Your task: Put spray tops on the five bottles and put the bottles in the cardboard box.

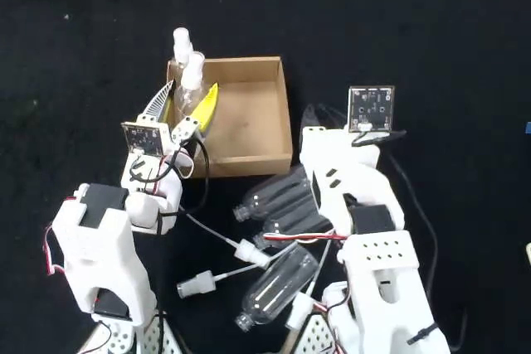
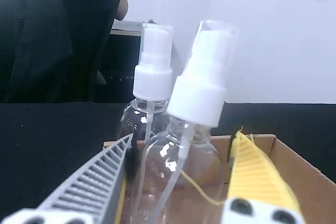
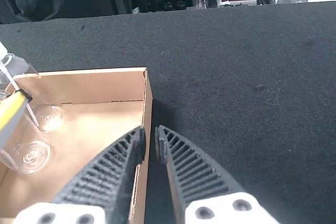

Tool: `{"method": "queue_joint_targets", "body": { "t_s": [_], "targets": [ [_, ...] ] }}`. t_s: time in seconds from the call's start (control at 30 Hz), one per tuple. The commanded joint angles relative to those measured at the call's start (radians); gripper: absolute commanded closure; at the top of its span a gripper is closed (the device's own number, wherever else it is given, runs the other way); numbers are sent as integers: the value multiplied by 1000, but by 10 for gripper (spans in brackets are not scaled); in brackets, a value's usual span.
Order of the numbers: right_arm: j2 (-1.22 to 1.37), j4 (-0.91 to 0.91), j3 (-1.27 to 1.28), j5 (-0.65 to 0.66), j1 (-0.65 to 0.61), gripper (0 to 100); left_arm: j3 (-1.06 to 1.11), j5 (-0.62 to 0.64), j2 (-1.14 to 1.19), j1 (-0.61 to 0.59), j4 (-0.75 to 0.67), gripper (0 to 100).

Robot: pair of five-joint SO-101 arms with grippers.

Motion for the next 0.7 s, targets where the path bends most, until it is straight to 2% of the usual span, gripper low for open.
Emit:
{"method": "queue_joint_targets", "body": {
  "t_s": [0.0, 0.67],
  "targets": [
    [-16, -31, -4, 9, 28, 973, 2, 0, -66, -12, 64, 735],
    [-16, -31, -4, 9, 28, 973, 10, -61, -101, -10, 69, 733]
  ]
}}
